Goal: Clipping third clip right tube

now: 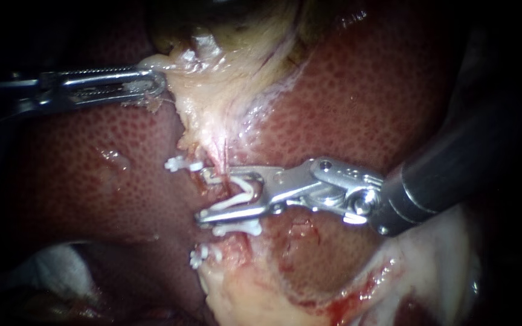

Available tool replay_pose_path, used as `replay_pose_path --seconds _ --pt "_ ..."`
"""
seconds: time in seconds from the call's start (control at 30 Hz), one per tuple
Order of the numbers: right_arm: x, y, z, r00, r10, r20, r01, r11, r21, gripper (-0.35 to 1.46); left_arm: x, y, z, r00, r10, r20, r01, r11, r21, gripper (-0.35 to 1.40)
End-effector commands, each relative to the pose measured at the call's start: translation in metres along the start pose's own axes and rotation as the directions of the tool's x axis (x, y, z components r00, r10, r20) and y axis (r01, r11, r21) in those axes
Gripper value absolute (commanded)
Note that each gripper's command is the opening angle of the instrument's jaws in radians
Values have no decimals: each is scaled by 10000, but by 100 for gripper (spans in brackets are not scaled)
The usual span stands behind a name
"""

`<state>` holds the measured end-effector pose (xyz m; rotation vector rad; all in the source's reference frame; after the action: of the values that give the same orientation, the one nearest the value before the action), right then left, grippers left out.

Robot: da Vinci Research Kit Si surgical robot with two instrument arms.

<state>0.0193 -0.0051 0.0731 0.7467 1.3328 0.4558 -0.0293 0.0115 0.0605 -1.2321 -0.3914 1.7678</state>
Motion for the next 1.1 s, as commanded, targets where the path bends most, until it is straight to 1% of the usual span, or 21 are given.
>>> replay_pose_path --seconds 0.03,0.3,0.37,0.63,0.73,0.9,1.07,1.1 --pt "1 0 0 10000 3 0 -3 10000 -1 47 1 1 -1 10000 1 -3 -1 10000 9 -35" --pt "3 2 -3 10000 23 1 -23 10000 42 42 1 2 0 10000 -1 -5 1 10000 18 -35" --pt "4 2 -5 10000 82 -16 -83 10000 -40 39 1 2 0 10000 -1 -5 1 10000 18 -35" --pt "5 3 -12 9998 219 -27 -220 9997 -53 22 1 2 0 10000 -2 -7 2 10000 22 -35" --pt "5 3 -15 9997 220 -46 -220 9996 -153 8 1 2 1 10000 -2 -7 2 10000 24 -35" --pt "5 3 -18 9997 222 -56 -224 9995 -206 -10 1 2 1 10000 -2 -8 2 10000 24 -35" --pt "4 4 -21 9983 576 -73 -578 9981 -207 -35 1 2 1 10000 -2 -7 2 10000 23 -35" --pt "4 4 -22 9971 751 -81 -752 9970 -202 -35 1 2 1 10000 -2 -7 2 10000 23 -35"
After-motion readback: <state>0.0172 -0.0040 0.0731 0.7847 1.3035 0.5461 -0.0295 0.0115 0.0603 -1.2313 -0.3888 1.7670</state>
